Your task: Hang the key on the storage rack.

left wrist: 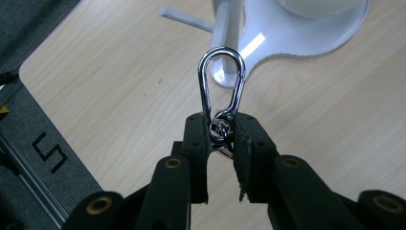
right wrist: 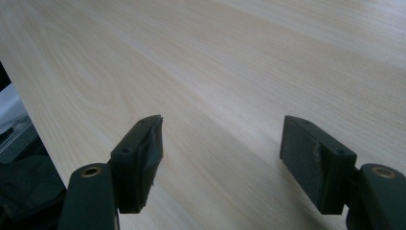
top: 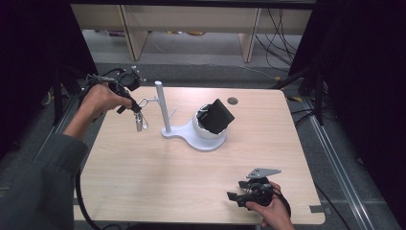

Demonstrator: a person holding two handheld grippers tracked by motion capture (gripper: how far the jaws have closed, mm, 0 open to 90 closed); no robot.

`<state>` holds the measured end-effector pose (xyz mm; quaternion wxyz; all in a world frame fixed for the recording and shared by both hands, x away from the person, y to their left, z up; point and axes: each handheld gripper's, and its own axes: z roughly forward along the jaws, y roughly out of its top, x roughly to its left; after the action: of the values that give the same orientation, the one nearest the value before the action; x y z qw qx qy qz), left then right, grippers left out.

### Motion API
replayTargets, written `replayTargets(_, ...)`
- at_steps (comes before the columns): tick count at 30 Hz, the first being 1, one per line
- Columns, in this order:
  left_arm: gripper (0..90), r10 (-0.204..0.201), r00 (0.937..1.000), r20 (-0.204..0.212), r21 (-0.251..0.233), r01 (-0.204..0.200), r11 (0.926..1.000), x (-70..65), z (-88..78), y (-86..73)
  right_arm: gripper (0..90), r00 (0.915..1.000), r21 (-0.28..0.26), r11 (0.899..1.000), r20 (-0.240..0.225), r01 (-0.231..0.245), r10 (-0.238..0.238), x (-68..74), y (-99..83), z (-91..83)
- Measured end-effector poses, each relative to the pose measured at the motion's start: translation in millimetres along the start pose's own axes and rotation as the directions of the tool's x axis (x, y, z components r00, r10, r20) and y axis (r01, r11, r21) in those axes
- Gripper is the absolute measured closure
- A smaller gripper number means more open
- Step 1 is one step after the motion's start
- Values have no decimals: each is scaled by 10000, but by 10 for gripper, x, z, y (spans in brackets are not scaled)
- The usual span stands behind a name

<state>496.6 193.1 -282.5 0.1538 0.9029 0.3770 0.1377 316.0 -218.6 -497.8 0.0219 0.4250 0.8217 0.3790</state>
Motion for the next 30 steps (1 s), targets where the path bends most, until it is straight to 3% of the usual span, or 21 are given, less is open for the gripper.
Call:
replayTargets(4, 753, -95, 9999, 103, -27, 95, 10000, 20, 51, 43, 325, 9998, -60, 9998, -24, 188, -188, -5, 2, 4)
replayTargets(8, 753, -21, 10000, 81, 58, 20, 10000, 0, 103, 82, 324, 9997, -84, 9999, -193, -132, 131, 5, 0, 11)
replayTargets(11, 752, -45, 9999, 103, -23, 45, 10000, -6, 157, 108, 324, 9999, -56, 10000, -110, 63, -64, -14, -1, 8)
replayTargets(12, 753, -18, 9999, 133, 16, 18, 10000, -5, 178, 115, 324, 9998, -87, 9999, -106, -148, 147, 5, -1, 9)
replayTargets(18, 752, -256, 9993, 280, 138, 252, 9996, -24, 290, 148, 324, 9998, -129, 9998, -123, 167, -169, -18, 5, 12)
replayTargets(19, 751, -207, 9995, 256, 81, 205, 9998, -17, 308, 158, 324, 9997, -138, 9999, -228, -39, 36, 0, 2, 9)
replayTargets(20, 751, -9, 9999, 151, 4, 9, 10000, 0, 319, 169, 324, 10000, -23, 10000, -45, 19, -19, 1, 2, -2)
replayTargets(23, 750, -55, 9998, 174, -25, 56, 10000, -1, 362, 174, 323, 9998, -122, 9998, -142, 146, -148, -19, 6, 11)
replayTargets(25, 749, -9, 9999, 166, -68, 10, 10000, -9, 395, 179, 323, 9998, -74, 10000, -192, -27, 26, 0, 2, 3)
replayTargets(26, 748, -176, 9994, 289, 8, 175, 9998, -23, 410, 177, 323, 9998, -65, 9999, -143, 149, -150, -12, 3, 6)
replayTargets(27, 746, -204, 9994, 288, -14, 204, 9998, -22, 417, 178, 322, 9999, 22, 10000, -144, -83, 83, 0, 1, 7)
replayTargets(28, 768, -130, 9998, 124, -180, 132, 9998, -8, 420, 185, 322, 10000, -44, 10000, -49, 72, -72, -8, 6, 6)
replayTargets(30, 718, -148, 9998, 115, -295, 151, 9995, -2, 416, 188, 322, 9998, -159, 9998, -191, 104, -107, -12, 4, 10)
